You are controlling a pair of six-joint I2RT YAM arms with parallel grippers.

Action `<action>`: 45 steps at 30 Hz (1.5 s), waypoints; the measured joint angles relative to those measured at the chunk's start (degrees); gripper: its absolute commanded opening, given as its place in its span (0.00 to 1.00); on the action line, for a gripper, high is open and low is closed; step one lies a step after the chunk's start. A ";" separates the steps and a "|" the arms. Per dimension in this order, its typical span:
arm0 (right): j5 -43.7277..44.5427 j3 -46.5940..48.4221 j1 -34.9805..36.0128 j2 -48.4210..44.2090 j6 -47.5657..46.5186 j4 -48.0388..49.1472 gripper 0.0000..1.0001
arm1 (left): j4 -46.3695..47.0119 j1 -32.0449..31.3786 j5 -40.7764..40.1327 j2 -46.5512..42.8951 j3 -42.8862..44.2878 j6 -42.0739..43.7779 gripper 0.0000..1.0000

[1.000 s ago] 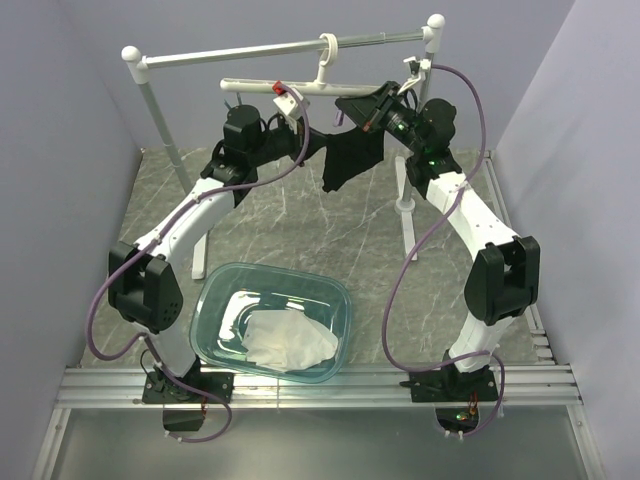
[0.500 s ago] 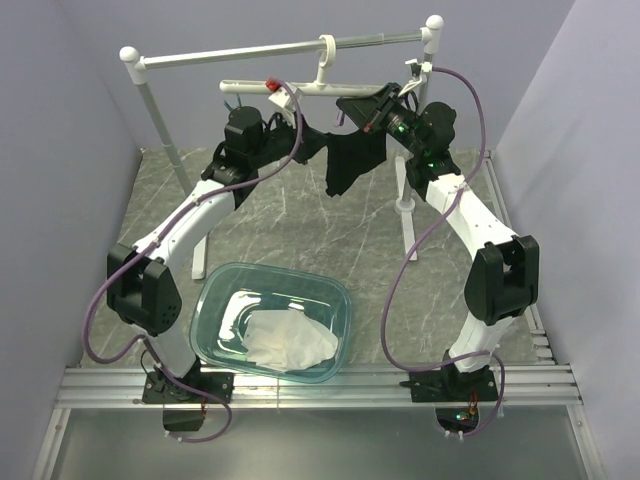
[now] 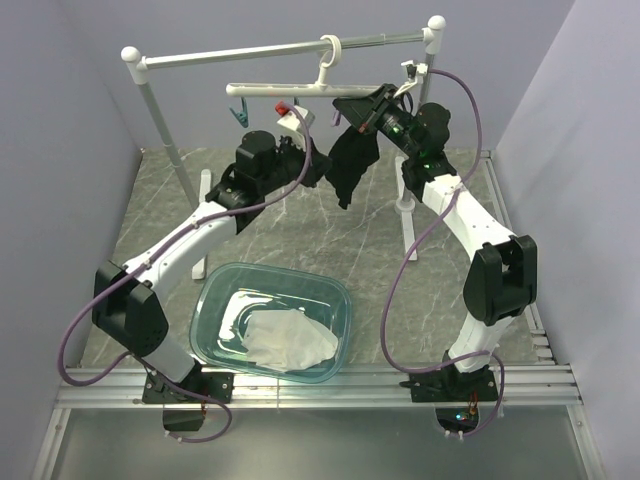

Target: Clip the underwear to the hanger

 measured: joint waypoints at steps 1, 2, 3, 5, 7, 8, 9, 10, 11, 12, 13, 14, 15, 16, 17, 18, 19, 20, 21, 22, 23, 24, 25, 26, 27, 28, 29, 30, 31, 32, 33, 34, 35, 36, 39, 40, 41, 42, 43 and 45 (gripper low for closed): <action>0.22 0.00 0.11 0.00 -0.09 -0.02 0.00 | -0.74 -0.57 -1.03 0.00 -0.02 -0.11 0.00; 0.37 0.00 0.13 0.00 -0.20 -0.02 0.00 | -1.11 -0.98 -1.88 -0.02 -0.02 -0.28 0.00; 0.59 0.00 0.20 0.00 -0.31 -0.09 0.00 | -1.36 -1.44 -2.80 -0.07 -0.02 -0.52 0.00; 0.98 0.00 0.22 0.00 -0.66 -0.17 0.00 | -2.01 -2.14 -4.35 -0.26 -0.02 -1.33 0.00; 1.20 0.00 0.37 0.00 -1.16 -0.20 0.00 | -2.56 -2.67 -6.03 -0.39 0.26 -2.21 0.00; 1.22 0.00 0.48 0.00 -1.49 -0.22 0.00 | -3.17 -2.80 -6.82 -0.39 0.81 -2.78 0.00; 1.27 0.00 0.50 0.00 -1.70 -0.22 0.00 | -3.82 -2.84 -7.67 -0.37 1.49 -3.15 0.00; 1.31 0.00 0.59 0.00 -1.92 -0.24 0.00 | -4.63 -2.86 -8.68 -0.35 2.56 -3.50 0.00; 1.36 0.00 0.59 0.00 -2.10 -0.24 0.00 | -5.09 -2.86 -9.62 -0.35 3.56 -3.80 0.00; 1.38 0.00 0.61 0.00 -2.25 -0.24 0.00 | -5.53 -2.86 -10.58 -0.28 5.14 -4.31 0.00; 1.36 0.00 0.74 0.00 -2.40 -0.26 0.00 | -5.92 -2.84 -11.34 -0.20 6.43 -4.52 0.00; 1.36 0.00 0.79 0.00 -2.56 -0.26 0.00 | -5.97 -2.82 -12.17 0.00 7.91 -4.70 0.00; 1.33 0.00 0.85 0.00 -2.75 -0.24 0.00 | -5.95 -2.82 -12.72 0.17 9.11 -4.76 0.00; 1.33 0.00 0.85 0.00 -2.84 -0.24 0.00 | -6.01 -2.82 -13.53 0.48 10.36 -4.76 0.00; 1.27 0.00 0.85 0.00 -2.95 -0.20 0.00 | -5.95 -2.82 -13.84 0.79 11.47 -4.76 0.00; 1.20 0.00 0.85 0.00 -2.97 -0.20 0.00 | -5.99 -2.82 -14.29 1.16 12.41 -4.76 0.00; 1.14 0.00 0.85 0.00 -2.97 -0.15 0.00 | -6.23 -2.82 -14.58 1.53 13.27 -4.79 0.00; 1.14 0.00 0.85 0.00 -2.97 -0.11 0.00 | -6.43 -2.82 -14.93 2.10 14.23 -4.76 0.00; 1.14 0.00 0.85 0.00 -2.95 -0.07 0.00 | -6.60 -2.80 -15.08 2.60 14.91 -4.76 0.00; 1.14 0.00 0.85 0.00 -2.91 -0.04 0.00 | -6.75 -2.75 -15.19 3.13 15.41 -4.74 0.00; 1.14 0.00 0.85 0.00 -2.84 -0.04 0.00 | -6.97 -2.75 -15.32 3.48 15.56 -4.72 0.00; 1.14 0.00 0.85 0.00 -2.69 -0.02 0.00 | -7.48 -2.71 -15.41 3.76 15.56 -4.70 0.00; 1.14 0.00 0.85 0.00 -2.45 0.00 0.00 | -8.11 -2.69 -15.45 4.00 15.56 -4.72 0.00; 1.14 0.00 0.85 0.00 -2.25 0.00 0.00 | -8.74 -2.60 -15.47 4.22 15.56 -4.72 0.00; 1.14 0.00 0.85 0.00 -1.99 0.02 0.00 | -9.44 -2.56 -15.56 4.44 15.56 -4.72 0.00; 1.14 0.00 0.85 0.00 -1.75 0.00 0.00 | -10.10 -2.45 -15.96 4.59 15.56 -4.76 0.00; 1.14 0.00 0.85 0.00 -1.57 0.02 0.00 | -10.51 -2.43 -16.31 4.72 15.56 -4.76 0.00; 1.14 -0.02 0.85 0.00 -1.36 0.02 0.00 | -10.93 -2.25 -16.55 4.79 15.56 -4.79 0.00; 1.14 -0.02 0.85 0.00 -1.18 0.04 0.00 | -11.19 -2.05 -16.63 4.87 15.56 -4.79 0.00; 1.11 -0.02 0.85 0.00 -0.98 0.07 0.00 | -11.30 -1.88 -16.76 4.98 15.56 -4.79 0.00; 1.11 -0.02 0.85 0.00 -0.94 0.07 0.00 | -11.30 -1.68 -16.83 5.01 15.56 -4.79 0.00; 1.09 -0.04 0.85 0.00 -0.74 0.15 0.00 | -11.32 -1.40 -16.87 5.14 15.58 -4.79 0.00; 1.07 -0.13 0.85 0.00 -0.55 0.33 0.00 | -11.32 -1.14 -16.90 5.29 15.67 -4.76 0.00; 1.07 -0.31 0.85 0.00 -0.37 0.70 0.00 | -11.50 -0.79 -16.87 5.60 15.96 -4.76 0.00; 1.07 -0.46 0.85 0.00 -0.07 1.20 0.00 | -11.50 0.09 -16.87 6.58 16.96 -4.76 0.00; 1.05 -0.46 0.85 0.00 0.00 1.29 0.00 | -11.50 0.31 -16.87 6.80 17.03 -4.76 0.00; 1.03 -0.46 0.85 0.00 0.04 1.33 0.00 | -11.47 0.50 -16.83 6.95 17.03 -4.74 0.00; 1.03 -0.46 0.85 0.00 0.04 1.36 0.00 | -11.47 0.70 -16.74 7.06 17.03 -4.74 0.00; 0.98 -0.46 0.85 0.00 0.07 1.40 0.00 | -11.45 0.83 -16.46 7.15 17.03 -4.76 0.00; 0.85 -0.46 0.85 0.00 0.04 1.53 0.00 | -11.41 1.09 -16.00 7.19 17.03 -4.76 0.00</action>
